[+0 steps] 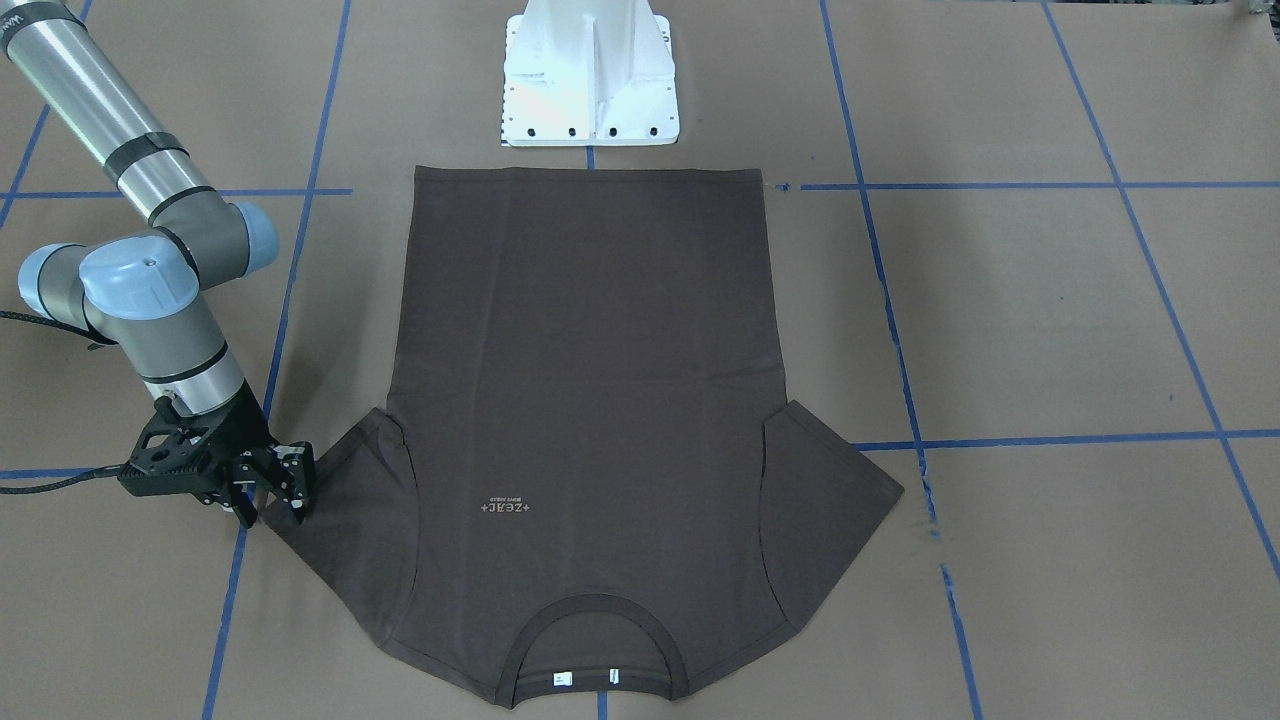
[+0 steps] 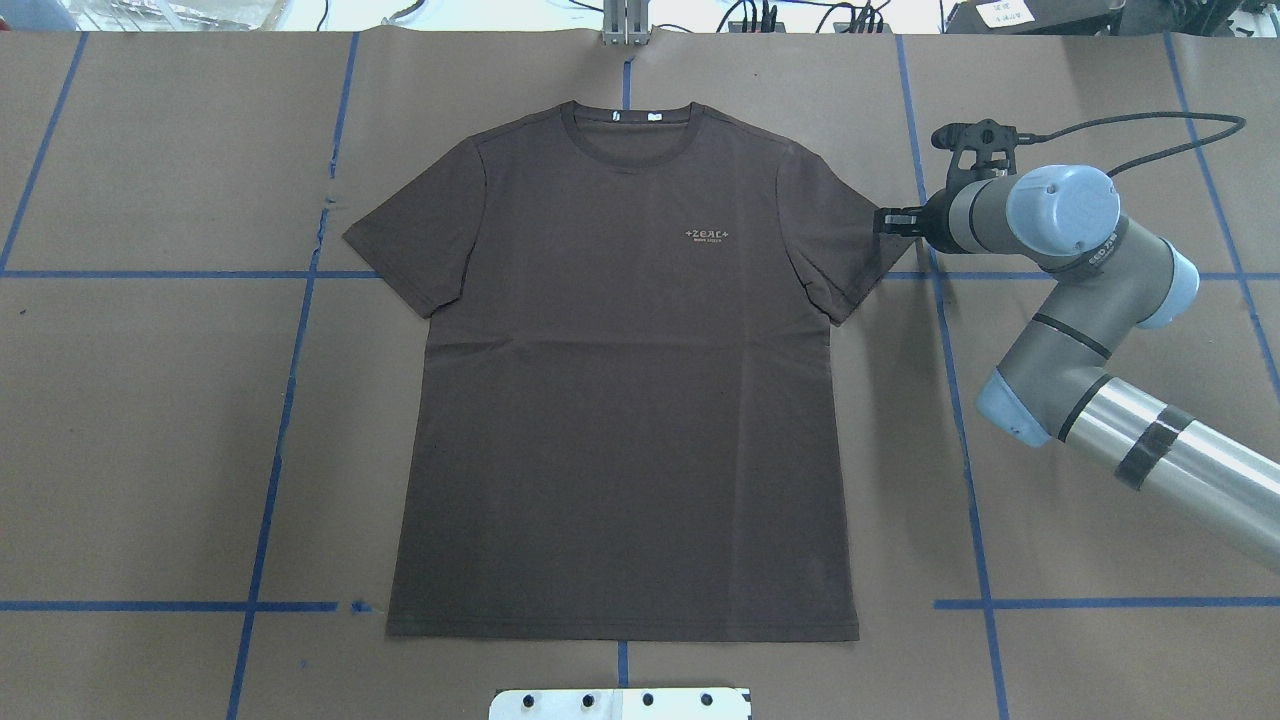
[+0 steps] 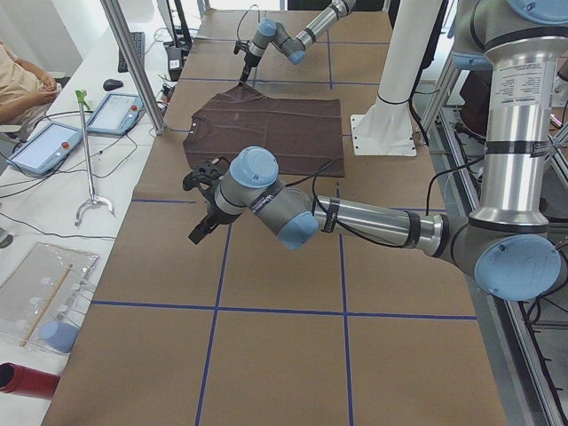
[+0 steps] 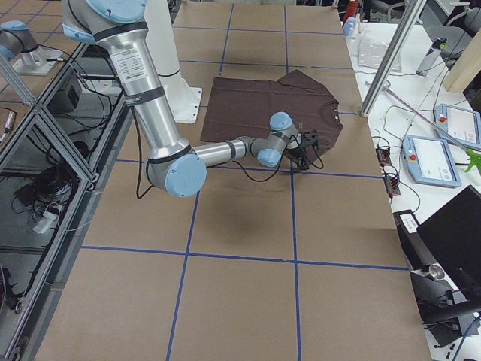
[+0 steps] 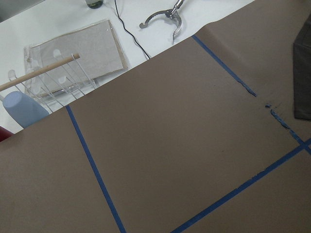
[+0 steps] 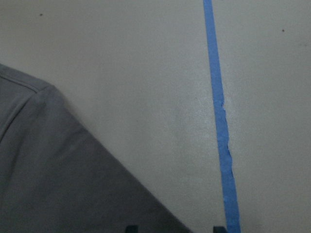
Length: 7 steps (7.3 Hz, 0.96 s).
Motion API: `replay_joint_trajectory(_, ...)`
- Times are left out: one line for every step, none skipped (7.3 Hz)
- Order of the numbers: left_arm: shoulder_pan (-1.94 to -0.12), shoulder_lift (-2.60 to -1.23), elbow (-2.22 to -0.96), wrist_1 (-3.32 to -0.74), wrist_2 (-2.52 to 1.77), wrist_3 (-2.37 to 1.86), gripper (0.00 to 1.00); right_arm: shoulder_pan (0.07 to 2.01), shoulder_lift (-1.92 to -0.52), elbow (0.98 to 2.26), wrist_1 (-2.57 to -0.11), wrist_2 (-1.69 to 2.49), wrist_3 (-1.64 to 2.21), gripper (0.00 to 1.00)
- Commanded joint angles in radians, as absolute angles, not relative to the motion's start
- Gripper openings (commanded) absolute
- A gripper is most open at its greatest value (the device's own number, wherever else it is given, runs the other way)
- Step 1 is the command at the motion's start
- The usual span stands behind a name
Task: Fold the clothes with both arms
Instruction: 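Move the right gripper to the sleeve nearest it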
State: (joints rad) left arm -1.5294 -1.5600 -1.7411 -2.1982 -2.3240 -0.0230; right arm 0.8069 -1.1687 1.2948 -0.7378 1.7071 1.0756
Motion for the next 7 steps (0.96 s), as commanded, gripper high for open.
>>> replay_joint_trajectory(-1.529,-1.560,-1.741,-2.198,-2.324,-0.023,1.00,0.802,-1.170,1.295,-0.738,1.706,1.077,0.60)
replay_joint_trajectory(-1.529,-1.560,-1.741,-2.198,-2.324,-0.023,1.00,0.799,-1.170,1.295,-0.738,1.694,1.077,0.59)
replay_joint_trajectory(-1.529,-1.560,-1.740,-2.198,-2.324,-0.023,1.00,0.793,-1.169,1.287,-0.738,1.681,1.077,0.55)
replay_joint_trajectory(-1.529,-1.560,-1.740,-2.198,-2.324,-0.023,1.00,0.793,-1.169,1.285,-0.736,1.680,1.081,0.19)
replay_joint_trajectory(-1.529,-1.559,-1.740,-2.198,-2.324,-0.023,1.00,0.793,-1.169,1.287,-0.738,1.677,1.078,0.00)
replay_joint_trajectory(-1.529,-1.559,-1.740,-2.200,-2.324,-0.023,1.00,0.795,-1.164,1.290,-0.739,1.677,1.077,0.00)
replay_joint_trajectory(-1.529,-1.559,-1.738,-2.198,-2.324,-0.021,1.00,0.802,-1.152,1.308,-0.793,1.684,1.075,0.00)
